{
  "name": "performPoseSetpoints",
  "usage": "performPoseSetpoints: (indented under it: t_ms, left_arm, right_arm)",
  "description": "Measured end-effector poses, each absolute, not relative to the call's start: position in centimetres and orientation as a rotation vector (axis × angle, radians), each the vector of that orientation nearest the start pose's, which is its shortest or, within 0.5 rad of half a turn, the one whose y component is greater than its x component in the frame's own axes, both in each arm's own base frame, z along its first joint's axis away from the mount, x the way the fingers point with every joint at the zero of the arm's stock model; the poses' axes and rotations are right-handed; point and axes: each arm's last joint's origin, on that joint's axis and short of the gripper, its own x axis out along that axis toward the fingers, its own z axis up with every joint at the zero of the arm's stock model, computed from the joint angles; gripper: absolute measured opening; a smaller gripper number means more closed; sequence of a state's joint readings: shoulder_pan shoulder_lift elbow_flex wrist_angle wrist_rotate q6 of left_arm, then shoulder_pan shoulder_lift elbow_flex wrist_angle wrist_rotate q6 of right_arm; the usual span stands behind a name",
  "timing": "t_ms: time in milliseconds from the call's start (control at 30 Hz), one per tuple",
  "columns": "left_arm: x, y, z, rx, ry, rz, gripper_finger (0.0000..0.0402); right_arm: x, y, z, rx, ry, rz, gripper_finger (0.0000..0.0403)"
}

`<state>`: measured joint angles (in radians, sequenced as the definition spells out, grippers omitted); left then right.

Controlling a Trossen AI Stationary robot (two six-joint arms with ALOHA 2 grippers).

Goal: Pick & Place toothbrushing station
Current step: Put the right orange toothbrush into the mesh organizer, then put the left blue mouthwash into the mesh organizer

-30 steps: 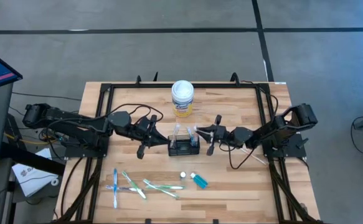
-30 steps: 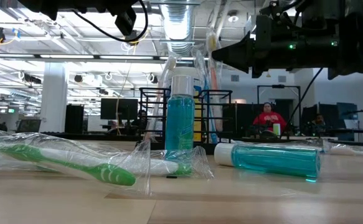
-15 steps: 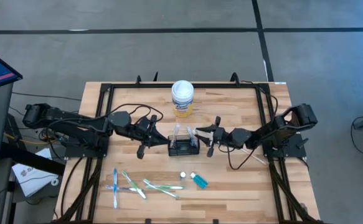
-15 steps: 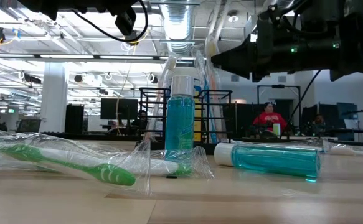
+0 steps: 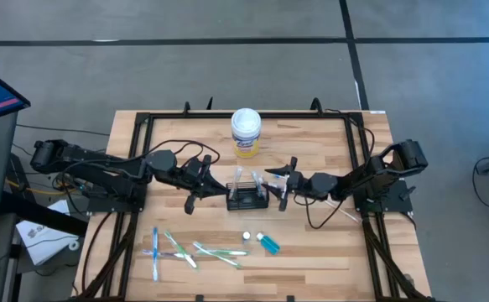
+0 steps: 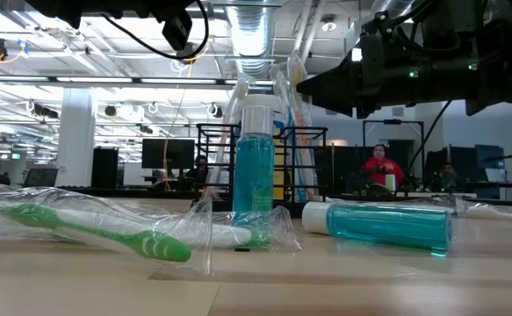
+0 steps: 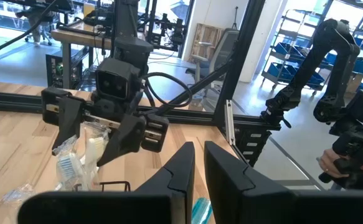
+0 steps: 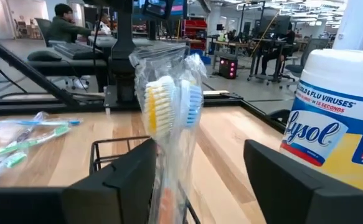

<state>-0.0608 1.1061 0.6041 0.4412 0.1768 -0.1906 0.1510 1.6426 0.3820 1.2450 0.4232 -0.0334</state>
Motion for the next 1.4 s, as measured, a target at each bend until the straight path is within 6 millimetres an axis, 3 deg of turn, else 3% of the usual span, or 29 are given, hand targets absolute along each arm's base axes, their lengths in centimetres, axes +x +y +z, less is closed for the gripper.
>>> performPoseSetpoints:
  t_ms: [400, 633, 1100, 1400]
  left_arm:
    - [24.1, -2.0, 26.8, -0.193, 0.084, -0.231, 0.003]
    - [24.1, -2.3, 26.7, -0.193, 0.092, -0.242, 0.003]
    - [25.5, -6.3, 23.7, -0.188, 0.228, -0.374, 0.0032]
    - [27.2, -8.6, 21.0, -0.174, 0.234, -0.417, 0.0061]
  right_arm:
    - [26.1, 4.0, 15.0, -0.046, 0.048, -0.225, 0.0229]
    - [26.0, 4.2, 14.8, -0.061, 0.069, -0.312, 0.0228]
    - [24.9, 6.0, 16.6, -0.072, 0.05, -0.26, 0.0228]
    - [24.2, 7.3, 17.3, -0.047, 0.047, -0.204, 0.0228]
